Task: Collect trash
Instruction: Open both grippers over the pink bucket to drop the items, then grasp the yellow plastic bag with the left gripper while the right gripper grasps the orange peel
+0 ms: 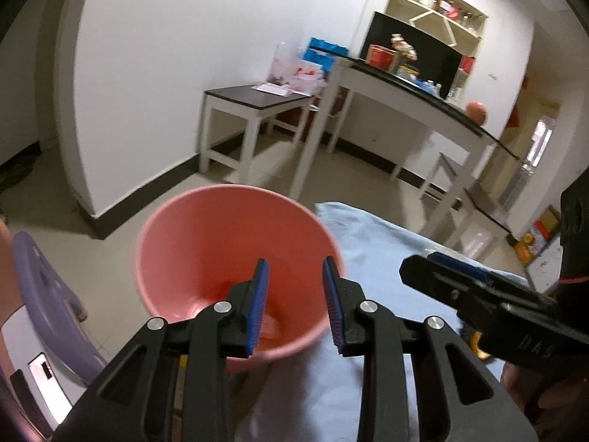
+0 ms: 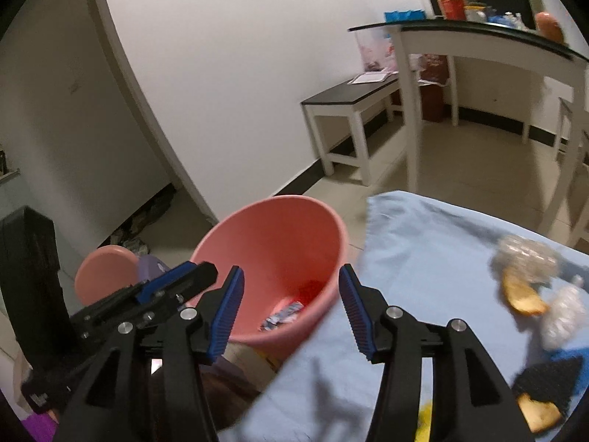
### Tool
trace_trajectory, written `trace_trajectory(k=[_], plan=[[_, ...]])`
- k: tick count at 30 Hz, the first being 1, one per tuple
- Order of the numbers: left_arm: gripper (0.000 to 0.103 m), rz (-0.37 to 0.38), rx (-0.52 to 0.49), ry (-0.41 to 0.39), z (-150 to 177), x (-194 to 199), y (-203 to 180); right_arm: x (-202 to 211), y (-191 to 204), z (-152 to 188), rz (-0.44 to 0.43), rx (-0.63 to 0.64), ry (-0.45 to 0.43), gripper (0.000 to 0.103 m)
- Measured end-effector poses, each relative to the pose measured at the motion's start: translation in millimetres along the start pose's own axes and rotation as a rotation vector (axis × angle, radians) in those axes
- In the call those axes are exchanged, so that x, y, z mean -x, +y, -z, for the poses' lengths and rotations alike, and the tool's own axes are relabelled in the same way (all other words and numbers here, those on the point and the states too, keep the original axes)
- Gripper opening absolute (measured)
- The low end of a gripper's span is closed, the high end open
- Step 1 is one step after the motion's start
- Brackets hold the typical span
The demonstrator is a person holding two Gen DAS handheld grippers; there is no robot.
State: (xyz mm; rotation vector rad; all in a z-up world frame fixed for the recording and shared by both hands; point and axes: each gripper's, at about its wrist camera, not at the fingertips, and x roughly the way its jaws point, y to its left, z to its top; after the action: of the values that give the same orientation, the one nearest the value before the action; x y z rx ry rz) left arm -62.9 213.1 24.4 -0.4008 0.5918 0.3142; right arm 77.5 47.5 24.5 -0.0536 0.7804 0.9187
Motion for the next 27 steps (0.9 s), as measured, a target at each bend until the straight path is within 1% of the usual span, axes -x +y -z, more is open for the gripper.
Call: trace_trajectory(k=[2, 3, 7, 10, 15, 18, 23, 26, 27], plan=[[0.03, 0.032, -0.013, 0.019, 3, 0, -12, 18, -10, 6, 0.034, -0.003, -0.019, 0.053], [0.03, 0.06, -0.032, 0.028, 5, 1, -22, 27, -14, 10, 0.053, -0.003, -0.027, 0.053], [0.03, 0.119, -0.083, 0.045, 15, 2, -49, 62, -39, 26, 0.138, -0.009, -0.054, 0.053], [0.03, 0.191, -0.114, 0.073, 23, 0, -69, 89, -61, 40, 0.199, -0.028, -0.072, 0.053], [0.03, 0.285, -0.197, 0.13, 45, -5, -101, 124, -98, 64, 0.278, -0.072, -0.089, 0.053], [0.03, 0.299, -0.239, 0.178, 59, -13, -118, 136, -122, 79, 0.299, -0.117, -0.083, 0.053], [0.03, 0.313, -0.307, 0.252, 85, -26, -141, 139, -143, 94, 0.307, -0.151, -0.056, 0.053], [0.03, 0.292, -0.358, 0.277, 98, -35, -151, 134, -149, 102, 0.302, -0.152, -0.035, 0.052], [0.03, 0.272, -0.373, 0.289, 103, -40, -154, 132, -149, 104, 0.3, -0.151, -0.028, 0.052]])
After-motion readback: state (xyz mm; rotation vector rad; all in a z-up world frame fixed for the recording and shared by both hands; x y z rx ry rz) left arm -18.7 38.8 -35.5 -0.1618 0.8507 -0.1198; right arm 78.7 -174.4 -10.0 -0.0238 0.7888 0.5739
